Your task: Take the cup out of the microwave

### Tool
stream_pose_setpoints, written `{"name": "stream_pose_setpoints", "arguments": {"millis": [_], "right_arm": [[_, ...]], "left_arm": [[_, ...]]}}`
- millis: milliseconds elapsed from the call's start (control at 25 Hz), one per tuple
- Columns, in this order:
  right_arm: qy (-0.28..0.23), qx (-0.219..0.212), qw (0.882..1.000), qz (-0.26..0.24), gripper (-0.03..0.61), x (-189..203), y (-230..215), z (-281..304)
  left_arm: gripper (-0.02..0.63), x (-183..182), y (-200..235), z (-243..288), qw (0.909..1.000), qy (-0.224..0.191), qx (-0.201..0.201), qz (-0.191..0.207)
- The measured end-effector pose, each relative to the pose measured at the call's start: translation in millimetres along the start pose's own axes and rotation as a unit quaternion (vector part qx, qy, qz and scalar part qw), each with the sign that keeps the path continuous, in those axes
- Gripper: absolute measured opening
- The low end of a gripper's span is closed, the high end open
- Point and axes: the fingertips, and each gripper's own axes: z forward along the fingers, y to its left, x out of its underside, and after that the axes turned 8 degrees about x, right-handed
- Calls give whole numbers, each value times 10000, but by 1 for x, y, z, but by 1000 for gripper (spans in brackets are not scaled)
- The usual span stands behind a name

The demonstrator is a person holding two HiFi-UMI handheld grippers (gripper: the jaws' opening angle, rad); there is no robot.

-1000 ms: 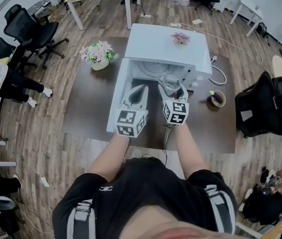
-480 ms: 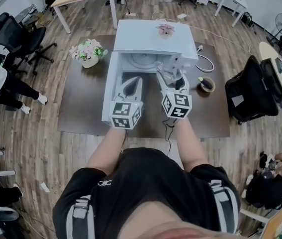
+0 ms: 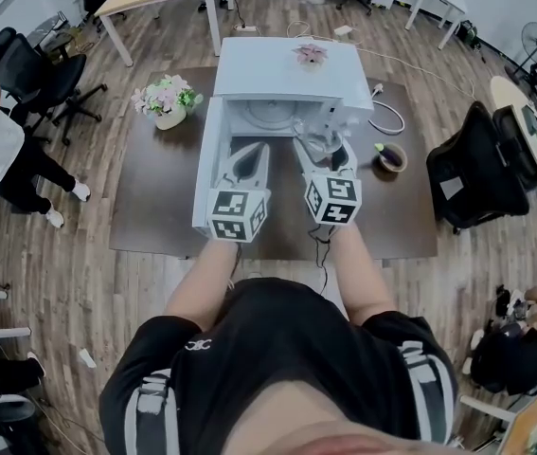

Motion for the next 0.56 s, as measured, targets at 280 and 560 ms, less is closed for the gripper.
{"name": "stream_pose_setpoints", "arguments": {"millis": [280,560], "right_arm": [[53,-61,10000,34,374,3,-1,4],[47,-73,10000,43,374,4,1,8]], "left_arm": [[0,0,1,4,10000,30,-8,37],[0,0,2,4,10000,31,-19,60]]}}
